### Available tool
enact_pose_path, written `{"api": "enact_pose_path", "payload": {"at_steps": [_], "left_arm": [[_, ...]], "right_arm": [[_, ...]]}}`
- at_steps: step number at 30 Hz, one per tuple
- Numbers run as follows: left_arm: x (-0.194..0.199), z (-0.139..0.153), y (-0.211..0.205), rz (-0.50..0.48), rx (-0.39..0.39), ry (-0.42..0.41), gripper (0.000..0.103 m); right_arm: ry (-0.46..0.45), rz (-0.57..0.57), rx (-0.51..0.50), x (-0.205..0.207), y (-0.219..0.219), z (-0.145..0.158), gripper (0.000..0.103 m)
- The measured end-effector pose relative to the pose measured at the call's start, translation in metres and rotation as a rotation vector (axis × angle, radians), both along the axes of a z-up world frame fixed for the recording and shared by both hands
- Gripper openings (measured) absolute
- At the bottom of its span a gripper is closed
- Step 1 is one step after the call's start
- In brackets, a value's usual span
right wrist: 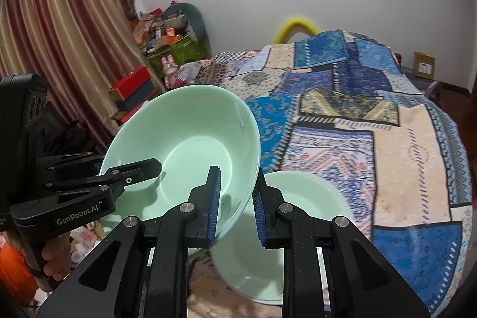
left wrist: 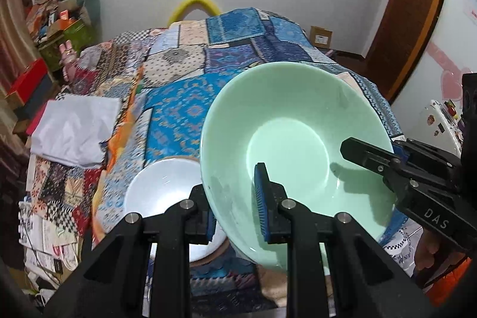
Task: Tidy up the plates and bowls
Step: 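Lift the mint green bowl and carry it over the nested bowls with both grippers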
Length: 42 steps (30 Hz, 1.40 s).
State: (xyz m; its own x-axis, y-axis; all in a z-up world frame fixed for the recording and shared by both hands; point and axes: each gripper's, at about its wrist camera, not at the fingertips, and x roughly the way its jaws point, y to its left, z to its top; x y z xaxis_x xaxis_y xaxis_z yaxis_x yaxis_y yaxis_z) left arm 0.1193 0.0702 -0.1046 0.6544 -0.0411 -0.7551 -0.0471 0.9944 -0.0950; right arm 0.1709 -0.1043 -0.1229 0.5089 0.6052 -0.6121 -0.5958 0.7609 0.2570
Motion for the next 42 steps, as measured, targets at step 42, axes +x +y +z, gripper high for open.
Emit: {"api": "enact_pose_path", "payload": {"at_steps": [42], "left_arm": [[-0.010,-0.106,0.104,0.141,-0.085,0.196,0.022]], "right_arm": [[0.205,0.122,-0.073,0.007,0.105,-0.079,0.019]]}}
